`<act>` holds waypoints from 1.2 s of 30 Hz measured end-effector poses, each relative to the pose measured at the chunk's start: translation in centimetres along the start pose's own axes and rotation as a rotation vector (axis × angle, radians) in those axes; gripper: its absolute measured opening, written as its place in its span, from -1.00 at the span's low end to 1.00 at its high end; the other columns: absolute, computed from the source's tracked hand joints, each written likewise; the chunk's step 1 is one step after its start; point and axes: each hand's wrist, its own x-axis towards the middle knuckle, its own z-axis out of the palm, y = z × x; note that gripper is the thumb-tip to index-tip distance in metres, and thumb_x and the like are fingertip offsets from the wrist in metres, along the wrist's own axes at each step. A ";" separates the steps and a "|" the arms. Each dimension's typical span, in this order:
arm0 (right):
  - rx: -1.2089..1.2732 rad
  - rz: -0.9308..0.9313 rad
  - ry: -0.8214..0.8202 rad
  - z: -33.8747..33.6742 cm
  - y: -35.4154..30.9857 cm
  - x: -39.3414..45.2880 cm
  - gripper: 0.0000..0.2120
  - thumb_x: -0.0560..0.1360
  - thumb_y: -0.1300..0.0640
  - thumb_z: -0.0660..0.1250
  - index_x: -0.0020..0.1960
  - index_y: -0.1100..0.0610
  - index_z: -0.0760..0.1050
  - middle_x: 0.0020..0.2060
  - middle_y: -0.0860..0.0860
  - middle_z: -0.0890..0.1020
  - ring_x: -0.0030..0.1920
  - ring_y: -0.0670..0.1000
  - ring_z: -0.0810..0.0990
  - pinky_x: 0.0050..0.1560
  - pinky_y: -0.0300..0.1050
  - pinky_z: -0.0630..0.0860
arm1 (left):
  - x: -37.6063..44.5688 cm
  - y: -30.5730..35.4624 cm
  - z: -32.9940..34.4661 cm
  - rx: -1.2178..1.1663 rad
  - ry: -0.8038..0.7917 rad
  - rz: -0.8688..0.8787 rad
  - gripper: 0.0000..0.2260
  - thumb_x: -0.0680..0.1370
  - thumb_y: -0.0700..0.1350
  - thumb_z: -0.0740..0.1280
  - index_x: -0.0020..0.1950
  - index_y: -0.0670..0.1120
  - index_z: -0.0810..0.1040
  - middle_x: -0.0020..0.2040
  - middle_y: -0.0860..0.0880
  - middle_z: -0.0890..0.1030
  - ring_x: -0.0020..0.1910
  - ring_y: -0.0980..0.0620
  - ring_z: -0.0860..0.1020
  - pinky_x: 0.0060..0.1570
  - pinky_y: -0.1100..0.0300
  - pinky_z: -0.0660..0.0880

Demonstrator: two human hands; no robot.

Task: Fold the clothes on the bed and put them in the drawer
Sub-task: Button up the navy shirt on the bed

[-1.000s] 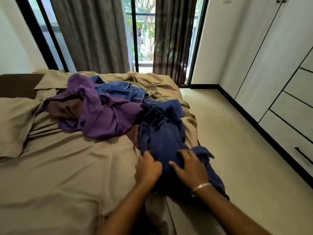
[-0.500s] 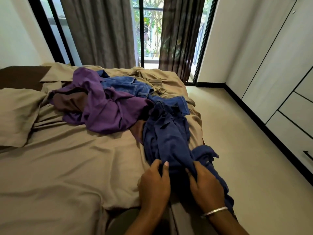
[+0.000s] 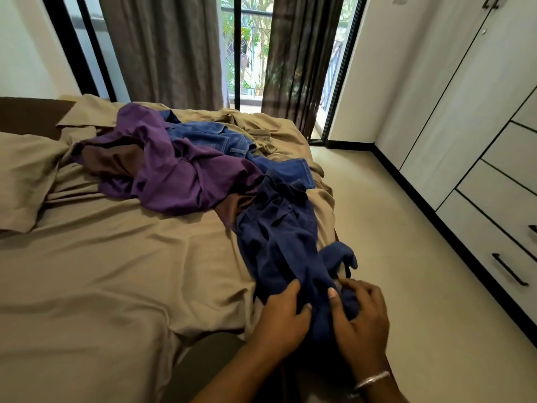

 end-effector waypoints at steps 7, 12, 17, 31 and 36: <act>0.168 -0.147 -0.234 -1.0 -0.9 -2.6 -0.85 0.42 0.16 0.39 -0.05 -0.03 0.64 -0.24 -0.27 0.64 -0.20 -0.29 0.61 -0.21 -0.49 0.45 | -0.4 0.8 -0.3 -0.184 0.168 0.031 -0.53 0.44 -0.21 0.42 0.21 0.25 0.45 -0.25 0.20 0.57 -0.23 0.33 0.57 -0.29 0.36 0.48; 0.286 -0.076 -0.507 -1.3 -1.4 -2.6 -0.54 0.37 0.12 0.27 0.24 -0.19 0.46 0.02 -0.21 0.66 0.05 -0.24 0.62 0.07 -0.25 0.57 | 0.2 1.4 -1.3 -0.363 0.090 0.025 -0.59 0.39 -0.18 0.46 0.10 0.25 0.51 -0.13 0.12 0.66 -0.12 0.09 0.65 -0.10 0.14 0.61; 0.208 -0.214 -0.369 -2.2 -2.9 -2.4 -0.57 0.39 -0.17 0.33 0.20 -0.04 0.50 0.03 -0.18 0.59 0.04 -0.15 0.58 0.02 -0.15 0.55 | -0.4 3.6 -2.2 -0.662 -0.074 0.075 -0.71 0.56 -0.21 0.33 0.22 0.09 0.55 -0.20 -0.03 0.60 -0.41 0.12 0.50 -0.43 0.29 0.41; 1.123 0.454 -0.333 -5.2 -3.1 0.5 -0.62 0.60 0.15 0.15 0.37 0.24 0.45 0.21 0.21 0.62 0.25 0.20 0.58 0.28 0.10 0.52 | -0.4 1.0 0.2 -0.296 0.160 0.183 -0.78 0.45 0.05 0.45 0.04 0.04 0.55 -0.03 0.06 0.61 -0.02 0.13 0.59 -0.08 0.31 0.51; 1.155 0.443 -0.282 -7.1 -3.9 2.1 -0.72 0.59 0.17 0.16 0.19 0.24 0.54 0.06 0.14 0.69 0.09 0.14 0.66 -0.04 -0.10 0.63 | -1.1 1.3 1.4 0.012 0.075 0.370 -0.69 0.45 0.22 0.43 0.08 0.12 0.49 0.01 0.21 0.51 0.01 0.27 0.48 -0.05 0.49 0.36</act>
